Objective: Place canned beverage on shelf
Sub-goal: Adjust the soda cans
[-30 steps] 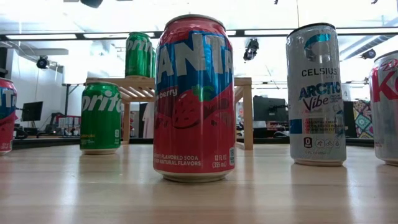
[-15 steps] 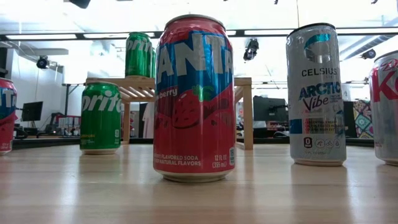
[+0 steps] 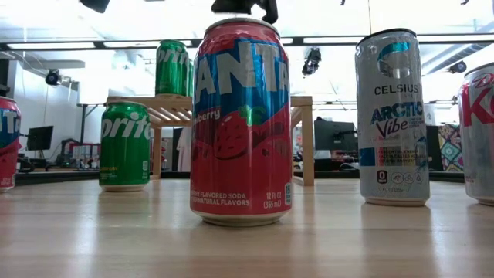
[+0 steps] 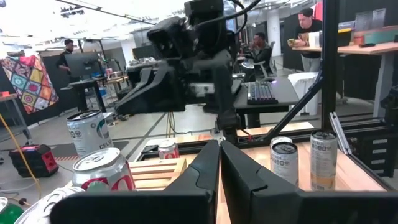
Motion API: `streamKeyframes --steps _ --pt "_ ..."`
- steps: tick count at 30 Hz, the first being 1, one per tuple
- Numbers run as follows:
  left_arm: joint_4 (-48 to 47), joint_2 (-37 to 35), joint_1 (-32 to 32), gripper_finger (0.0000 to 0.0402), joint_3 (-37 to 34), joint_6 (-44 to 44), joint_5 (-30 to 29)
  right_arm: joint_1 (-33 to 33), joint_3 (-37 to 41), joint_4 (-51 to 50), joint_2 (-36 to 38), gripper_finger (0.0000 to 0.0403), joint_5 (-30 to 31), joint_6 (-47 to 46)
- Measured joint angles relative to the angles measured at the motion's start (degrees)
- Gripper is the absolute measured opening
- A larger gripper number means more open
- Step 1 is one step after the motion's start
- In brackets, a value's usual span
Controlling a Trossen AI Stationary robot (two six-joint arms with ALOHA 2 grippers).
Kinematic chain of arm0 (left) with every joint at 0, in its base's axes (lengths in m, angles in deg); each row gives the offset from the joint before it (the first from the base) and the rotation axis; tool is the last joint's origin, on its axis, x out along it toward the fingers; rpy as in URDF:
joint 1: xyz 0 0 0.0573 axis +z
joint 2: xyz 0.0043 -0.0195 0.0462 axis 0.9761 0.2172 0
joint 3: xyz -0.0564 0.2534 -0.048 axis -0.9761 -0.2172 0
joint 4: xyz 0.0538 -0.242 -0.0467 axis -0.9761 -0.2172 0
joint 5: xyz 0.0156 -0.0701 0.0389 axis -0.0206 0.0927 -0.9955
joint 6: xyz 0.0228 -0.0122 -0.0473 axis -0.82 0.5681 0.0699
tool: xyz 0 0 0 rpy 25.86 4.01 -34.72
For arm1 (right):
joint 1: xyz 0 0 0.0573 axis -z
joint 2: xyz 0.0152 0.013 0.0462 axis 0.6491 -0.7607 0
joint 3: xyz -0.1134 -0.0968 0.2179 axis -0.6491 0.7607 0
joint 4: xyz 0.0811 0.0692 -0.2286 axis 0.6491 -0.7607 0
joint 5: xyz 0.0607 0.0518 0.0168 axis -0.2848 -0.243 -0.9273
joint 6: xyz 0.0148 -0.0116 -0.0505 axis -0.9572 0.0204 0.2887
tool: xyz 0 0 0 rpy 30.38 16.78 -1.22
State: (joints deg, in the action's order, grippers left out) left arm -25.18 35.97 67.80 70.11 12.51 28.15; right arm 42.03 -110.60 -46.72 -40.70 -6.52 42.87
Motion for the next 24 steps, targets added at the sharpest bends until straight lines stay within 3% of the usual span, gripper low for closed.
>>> streamKeyframes --steps 24 --pt "-0.3 0.1 0.0 0.0000 0.0 -0.6 0.0 2.6 -0.2 0.0 -3.2 0.0009 0.0 0.5"
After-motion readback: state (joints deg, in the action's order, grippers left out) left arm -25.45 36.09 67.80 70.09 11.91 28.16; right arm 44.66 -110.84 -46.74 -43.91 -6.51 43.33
